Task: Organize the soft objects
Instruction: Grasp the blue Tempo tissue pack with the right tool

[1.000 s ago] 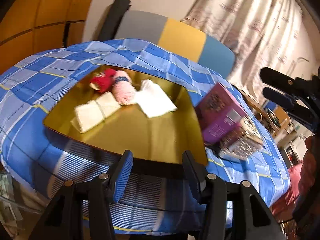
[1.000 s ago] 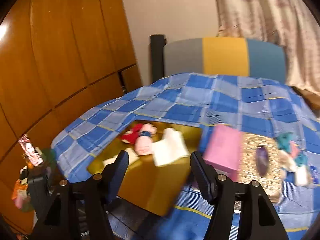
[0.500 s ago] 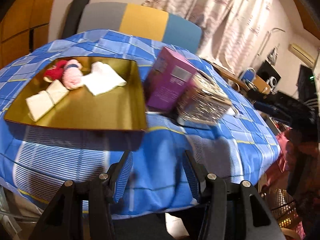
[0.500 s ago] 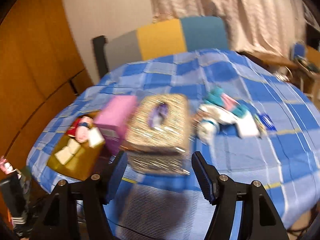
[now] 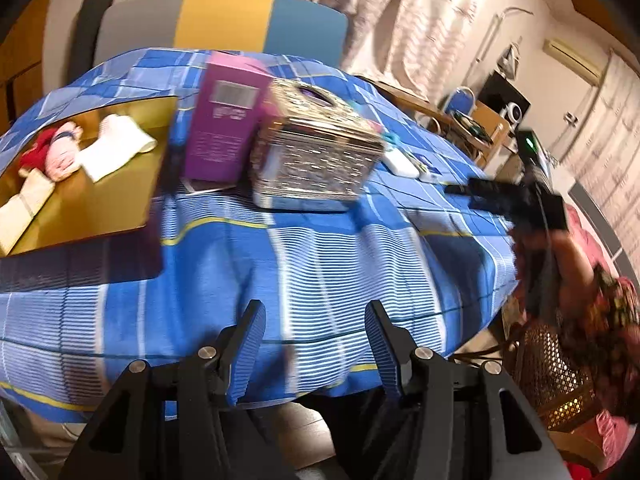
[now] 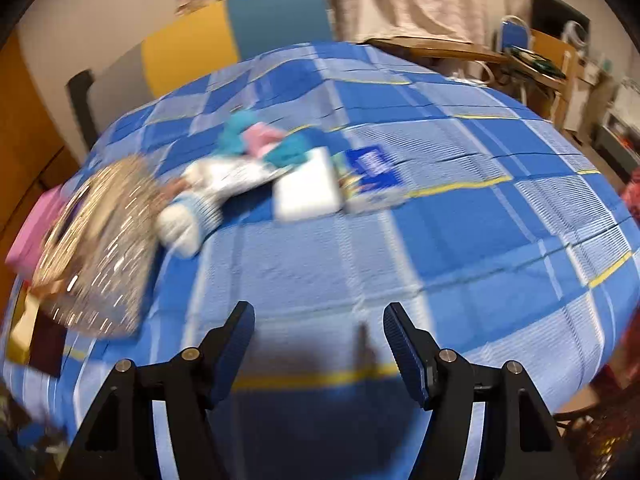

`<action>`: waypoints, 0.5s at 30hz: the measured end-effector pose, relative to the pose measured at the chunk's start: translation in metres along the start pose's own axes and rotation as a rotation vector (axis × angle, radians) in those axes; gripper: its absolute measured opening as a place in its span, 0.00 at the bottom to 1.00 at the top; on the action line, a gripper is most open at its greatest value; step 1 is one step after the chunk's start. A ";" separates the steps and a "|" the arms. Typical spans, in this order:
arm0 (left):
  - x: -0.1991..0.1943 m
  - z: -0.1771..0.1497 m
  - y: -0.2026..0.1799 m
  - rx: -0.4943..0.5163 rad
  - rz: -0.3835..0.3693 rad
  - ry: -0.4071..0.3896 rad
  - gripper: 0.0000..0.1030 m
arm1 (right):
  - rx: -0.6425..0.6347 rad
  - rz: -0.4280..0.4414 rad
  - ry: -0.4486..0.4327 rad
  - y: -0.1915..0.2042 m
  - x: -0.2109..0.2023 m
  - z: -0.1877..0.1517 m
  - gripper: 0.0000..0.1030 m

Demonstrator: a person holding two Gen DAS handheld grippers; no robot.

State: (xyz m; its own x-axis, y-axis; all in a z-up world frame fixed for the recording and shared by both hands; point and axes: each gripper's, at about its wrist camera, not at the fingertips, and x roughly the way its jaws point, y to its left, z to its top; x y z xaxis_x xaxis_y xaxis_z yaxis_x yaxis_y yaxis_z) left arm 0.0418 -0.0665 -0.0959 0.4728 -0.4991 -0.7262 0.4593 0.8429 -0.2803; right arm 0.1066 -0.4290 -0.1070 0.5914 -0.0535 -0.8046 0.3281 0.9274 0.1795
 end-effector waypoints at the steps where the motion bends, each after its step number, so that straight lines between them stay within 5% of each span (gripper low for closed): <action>1: 0.002 0.001 -0.004 0.006 -0.002 0.006 0.51 | 0.007 -0.005 -0.002 -0.003 0.002 0.008 0.66; 7: 0.018 0.007 -0.028 0.046 -0.014 0.043 0.51 | 0.030 -0.049 0.001 -0.025 0.039 0.066 0.68; 15: 0.029 0.018 -0.044 0.087 -0.002 0.072 0.51 | 0.056 -0.039 0.074 -0.033 0.097 0.099 0.67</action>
State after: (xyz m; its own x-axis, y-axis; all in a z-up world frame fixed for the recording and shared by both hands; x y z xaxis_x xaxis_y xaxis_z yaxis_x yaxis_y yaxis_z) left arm 0.0489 -0.1218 -0.0938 0.4178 -0.4820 -0.7702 0.5252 0.8198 -0.2282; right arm 0.2263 -0.5010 -0.1349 0.5220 -0.0595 -0.8509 0.3916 0.9029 0.1771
